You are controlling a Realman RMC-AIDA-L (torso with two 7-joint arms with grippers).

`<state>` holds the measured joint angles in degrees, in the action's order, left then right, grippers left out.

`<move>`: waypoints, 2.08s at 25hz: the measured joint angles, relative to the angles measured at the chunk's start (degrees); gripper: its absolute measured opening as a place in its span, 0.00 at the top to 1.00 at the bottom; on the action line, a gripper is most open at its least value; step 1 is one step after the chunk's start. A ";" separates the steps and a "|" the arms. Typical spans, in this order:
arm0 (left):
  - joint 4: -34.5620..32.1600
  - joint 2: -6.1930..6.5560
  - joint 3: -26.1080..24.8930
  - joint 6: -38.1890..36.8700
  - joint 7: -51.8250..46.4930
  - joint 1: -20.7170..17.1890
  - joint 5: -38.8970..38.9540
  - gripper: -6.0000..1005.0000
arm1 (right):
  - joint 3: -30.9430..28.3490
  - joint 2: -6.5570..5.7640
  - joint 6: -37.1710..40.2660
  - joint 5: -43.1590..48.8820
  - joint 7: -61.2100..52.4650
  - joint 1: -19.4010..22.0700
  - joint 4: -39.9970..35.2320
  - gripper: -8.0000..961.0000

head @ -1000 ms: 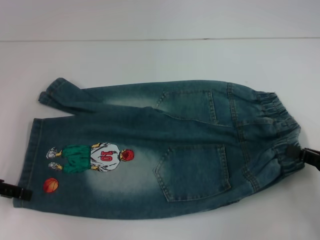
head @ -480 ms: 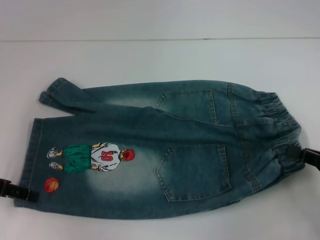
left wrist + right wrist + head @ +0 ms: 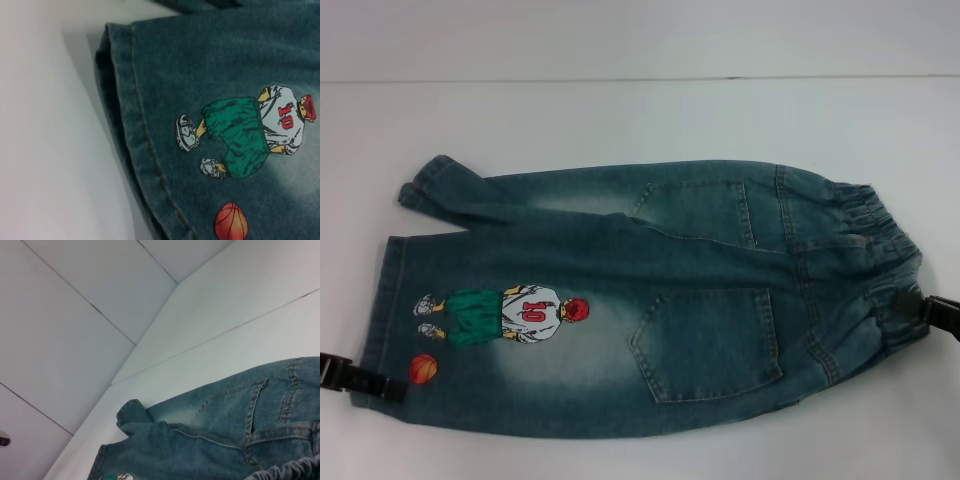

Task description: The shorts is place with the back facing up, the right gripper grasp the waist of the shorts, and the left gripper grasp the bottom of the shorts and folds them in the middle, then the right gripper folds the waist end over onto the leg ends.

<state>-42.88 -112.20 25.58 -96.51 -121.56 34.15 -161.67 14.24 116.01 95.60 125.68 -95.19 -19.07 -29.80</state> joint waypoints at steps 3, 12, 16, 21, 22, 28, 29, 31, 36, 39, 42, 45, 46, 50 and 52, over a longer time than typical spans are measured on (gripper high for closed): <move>0.02 -0.14 0.01 0.05 0.01 0.24 0.04 0.40 | 0.00 0.00 -0.01 0.00 0.00 0.00 0.01 0.94; 3.38 0.96 -0.24 -1.36 -0.08 1.55 0.31 0.43 | 0.00 0.00 0.00 0.00 0.00 0.00 0.01 0.94; 3.94 1.12 -0.39 -1.61 -0.16 1.83 0.56 0.53 | 0.00 -0.03 0.00 0.00 0.00 -0.05 0.01 0.94; 3.88 1.18 -0.46 -1.59 -0.19 1.92 0.82 0.74 | 0.09 -0.08 0.02 0.00 0.08 -0.08 0.00 0.94; 3.87 1.19 -0.47 -1.56 -0.19 1.94 0.87 0.77 | 0.09 -0.08 0.02 0.00 0.11 -0.08 0.00 0.94; 3.96 1.23 -0.58 -1.39 -0.11 1.97 1.56 0.91 | 0.09 -0.09 0.07 0.00 0.11 -0.09 0.00 0.94; 3.95 1.26 -0.61 -1.40 -0.08 1.98 1.73 0.92 | 0.09 -0.09 0.09 0.00 0.12 -0.08 0.00 0.94; 3.94 1.30 -0.65 -1.40 -0.03 1.97 2.01 0.93 | 0.09 -0.09 0.12 0.00 0.15 -0.03 0.00 0.94; 3.81 1.39 -1.21 -1.19 0.15 1.98 3.69 0.93 | 0.07 -0.13 0.12 -0.14 0.44 0.23 0.00 0.94; 3.75 1.45 -1.27 -0.58 0.21 1.98 5.00 0.93 | -0.12 -0.17 0.13 -0.22 0.57 0.33 -0.58 0.94; 3.86 1.45 -1.27 0.15 0.27 1.98 6.10 0.93 | -0.38 -0.18 -0.09 -0.25 0.43 0.14 -1.54 0.94; 3.93 1.31 -1.27 0.73 0.28 1.98 7.08 0.93 | -0.45 -0.19 -0.52 -0.31 0.25 -0.31 -1.98 0.94; 3.96 1.27 -1.30 0.87 0.28 1.95 7.88 0.93 | -0.45 -0.24 -0.65 -0.33 0.21 -0.51 -2.03 0.94; 3.99 1.18 -1.33 1.21 0.27 1.73 10.12 0.93 | -0.37 -0.38 -1.06 -0.35 -0.15 -1.21 -2.57 0.94; 3.92 1.08 -1.34 1.67 0.25 1.62 11.40 0.93 | -0.33 -0.43 -1.09 -0.35 -0.61 -1.50 -3.22 0.94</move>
<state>-38.96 -111.11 24.24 -94.84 -121.31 35.77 -150.27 13.90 115.58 94.51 125.33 -95.79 -20.57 -33.01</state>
